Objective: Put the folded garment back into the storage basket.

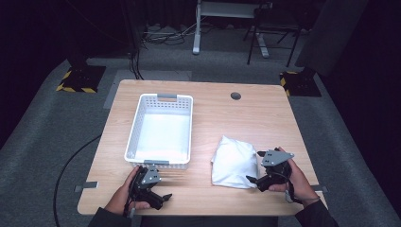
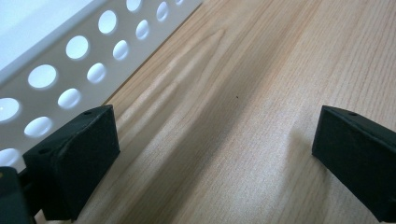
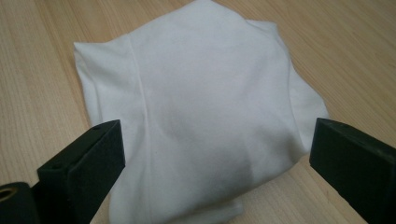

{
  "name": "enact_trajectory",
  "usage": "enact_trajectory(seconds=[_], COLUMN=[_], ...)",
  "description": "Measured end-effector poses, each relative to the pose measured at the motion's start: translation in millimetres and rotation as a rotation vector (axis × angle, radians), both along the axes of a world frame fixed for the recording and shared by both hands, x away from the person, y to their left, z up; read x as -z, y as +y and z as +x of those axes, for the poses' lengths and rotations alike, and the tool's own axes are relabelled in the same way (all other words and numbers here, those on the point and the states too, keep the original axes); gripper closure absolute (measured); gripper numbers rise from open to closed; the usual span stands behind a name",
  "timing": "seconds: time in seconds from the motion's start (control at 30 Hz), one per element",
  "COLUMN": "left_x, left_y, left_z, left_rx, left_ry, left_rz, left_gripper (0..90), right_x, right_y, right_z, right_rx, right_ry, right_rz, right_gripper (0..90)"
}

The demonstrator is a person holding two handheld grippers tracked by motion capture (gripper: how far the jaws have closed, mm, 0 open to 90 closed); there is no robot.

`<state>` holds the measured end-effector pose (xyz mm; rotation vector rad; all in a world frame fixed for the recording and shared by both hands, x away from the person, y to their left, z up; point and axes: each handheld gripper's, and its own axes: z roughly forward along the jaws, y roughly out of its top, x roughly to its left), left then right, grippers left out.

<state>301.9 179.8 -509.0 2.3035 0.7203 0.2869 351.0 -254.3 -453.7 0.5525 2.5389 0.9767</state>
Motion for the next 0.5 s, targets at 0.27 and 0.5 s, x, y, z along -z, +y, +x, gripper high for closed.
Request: enact_trajectory(seconds=[0.27,0.5], left_x=[0.0,0.0], left_y=[0.0,0.0], left_z=[-0.1,-0.1], left_rx=[0.000,0.000], left_ry=[0.000,0.000], left_rz=[0.000,0.000], left_gripper=[0.6,0.6], right_x=[3.0,10.7], right_y=[8.9,17.6], right_z=[6.4,13.2], right_rx=[-0.021,-0.035], right_ry=[0.011,0.023], right_rz=[-0.005,-0.021], right_gripper=[3.4,3.5])
